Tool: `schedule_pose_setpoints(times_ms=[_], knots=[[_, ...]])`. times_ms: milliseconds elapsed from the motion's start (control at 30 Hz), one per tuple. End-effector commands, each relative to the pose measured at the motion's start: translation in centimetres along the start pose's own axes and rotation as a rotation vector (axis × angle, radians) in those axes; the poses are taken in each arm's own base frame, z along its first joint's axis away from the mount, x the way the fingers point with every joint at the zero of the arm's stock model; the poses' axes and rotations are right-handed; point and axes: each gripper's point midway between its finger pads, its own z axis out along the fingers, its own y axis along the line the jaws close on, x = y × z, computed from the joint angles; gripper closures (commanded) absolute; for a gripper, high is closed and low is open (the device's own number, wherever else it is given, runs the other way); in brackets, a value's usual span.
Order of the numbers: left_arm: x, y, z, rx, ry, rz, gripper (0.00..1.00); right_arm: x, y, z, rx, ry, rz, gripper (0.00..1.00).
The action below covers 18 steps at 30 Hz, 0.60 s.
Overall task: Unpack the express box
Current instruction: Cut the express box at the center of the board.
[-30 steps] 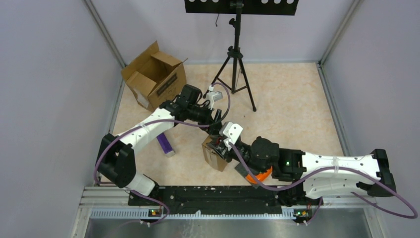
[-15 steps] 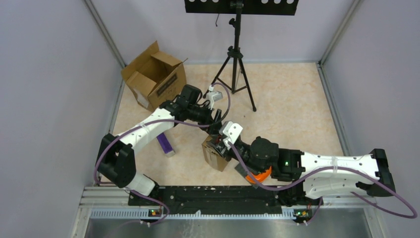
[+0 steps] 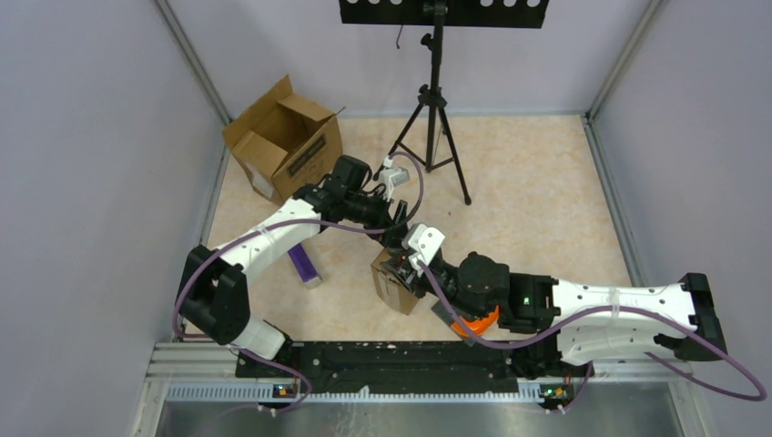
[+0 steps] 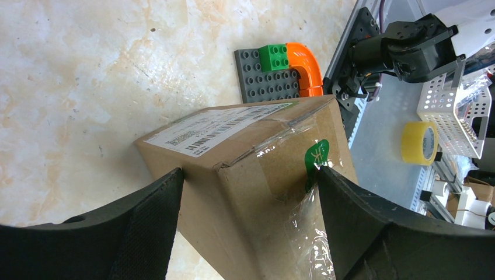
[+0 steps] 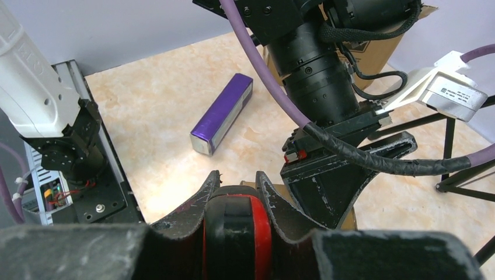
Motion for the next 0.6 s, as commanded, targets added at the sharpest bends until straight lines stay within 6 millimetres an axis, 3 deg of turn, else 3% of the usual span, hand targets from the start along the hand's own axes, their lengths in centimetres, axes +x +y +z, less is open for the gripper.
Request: schedule_pose_setpoints(times_ms=[0,567], knots=[[4.0,3.3,1.0,-0.116,0.132,-0.059,0.16,-0.4,0.3,-0.1,0.001,-0.013,0.027,1.00],[4.0,3.4,1.3,-0.115,0.137,-0.069,0.16,6.1,-0.3,0.0,0.045,0.202,0.056,1.00]])
